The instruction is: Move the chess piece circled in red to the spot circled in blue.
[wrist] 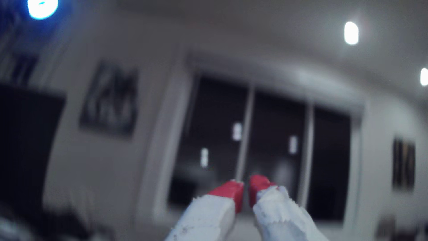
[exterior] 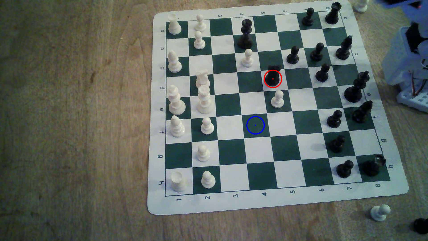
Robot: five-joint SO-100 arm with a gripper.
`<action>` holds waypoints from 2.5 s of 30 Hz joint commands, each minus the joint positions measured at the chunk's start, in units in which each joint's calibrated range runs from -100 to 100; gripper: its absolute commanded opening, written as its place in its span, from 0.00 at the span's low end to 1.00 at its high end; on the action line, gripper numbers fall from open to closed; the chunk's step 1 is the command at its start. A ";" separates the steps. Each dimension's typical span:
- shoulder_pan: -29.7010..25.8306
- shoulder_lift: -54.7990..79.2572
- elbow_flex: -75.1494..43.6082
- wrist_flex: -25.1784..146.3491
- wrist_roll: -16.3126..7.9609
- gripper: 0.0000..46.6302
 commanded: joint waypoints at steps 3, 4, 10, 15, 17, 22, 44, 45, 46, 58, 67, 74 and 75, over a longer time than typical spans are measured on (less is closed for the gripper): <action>4.96 -0.45 -16.87 36.30 -1.76 0.07; 5.28 0.83 -25.12 47.85 -2.39 0.07; 4.81 14.92 -50.96 80.45 -4.44 0.10; 1.36 25.11 -59.02 91.18 -6.45 0.09; -0.90 28.76 -59.12 94.78 -6.35 0.07; -6.69 37.67 -56.67 98.55 -7.86 0.03; -4.89 62.20 -56.12 82.33 -9.52 0.22; -4.89 62.97 -56.30 81.84 -9.52 0.23; -5.05 63.65 -56.49 81.27 -9.62 0.23; -1.69 71.12 -59.48 77.09 -8.16 0.32; -1.22 72.81 -60.75 74.30 -7.86 0.31; -2.08 77.40 -64.55 73.98 -8.11 0.30; -2.08 77.74 -64.65 73.98 -8.06 0.29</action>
